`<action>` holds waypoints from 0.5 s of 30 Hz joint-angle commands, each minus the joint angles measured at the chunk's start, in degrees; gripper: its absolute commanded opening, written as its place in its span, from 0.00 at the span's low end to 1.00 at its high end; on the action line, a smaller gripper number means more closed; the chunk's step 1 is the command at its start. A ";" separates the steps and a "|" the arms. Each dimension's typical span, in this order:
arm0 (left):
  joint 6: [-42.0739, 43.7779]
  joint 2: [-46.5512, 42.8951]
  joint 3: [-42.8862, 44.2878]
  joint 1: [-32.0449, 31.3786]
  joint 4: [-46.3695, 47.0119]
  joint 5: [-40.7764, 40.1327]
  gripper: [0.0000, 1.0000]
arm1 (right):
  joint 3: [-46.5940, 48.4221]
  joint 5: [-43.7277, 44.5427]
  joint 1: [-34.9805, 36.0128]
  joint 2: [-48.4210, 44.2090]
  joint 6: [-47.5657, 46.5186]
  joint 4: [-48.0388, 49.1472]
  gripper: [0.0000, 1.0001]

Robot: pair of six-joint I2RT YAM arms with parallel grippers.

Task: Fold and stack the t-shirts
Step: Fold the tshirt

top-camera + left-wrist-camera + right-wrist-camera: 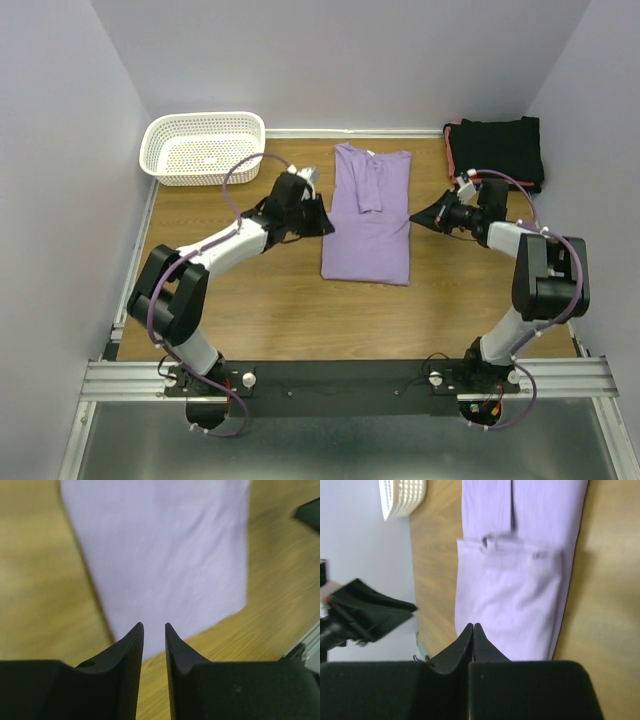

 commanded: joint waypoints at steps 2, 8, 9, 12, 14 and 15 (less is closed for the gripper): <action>3.46 9.86 12.51 2.32 2.31 -0.06 0.31 | 5.69 0.63 0.09 9.96 7.44 10.24 0.08; 4.96 23.58 23.53 2.59 2.13 1.97 0.28 | 10.97 0.27 0.97 19.55 7.02 12.92 0.08; 5.05 25.94 25.36 2.68 2.04 2.15 0.27 | 11.67 0.53 0.97 21.57 6.50 12.92 0.08; 4.35 28.77 26.96 3.46 1.87 1.54 0.27 | 11.68 2.90 0.88 23.43 5.27 13.00 0.08; 3.21 30.35 26.70 4.26 1.95 1.10 0.26 | 11.24 4.92 0.88 24.40 5.00 13.00 0.07; 1.98 30.62 25.83 4.52 1.78 1.01 0.25 | 11.07 5.36 0.79 24.75 4.48 13.00 0.07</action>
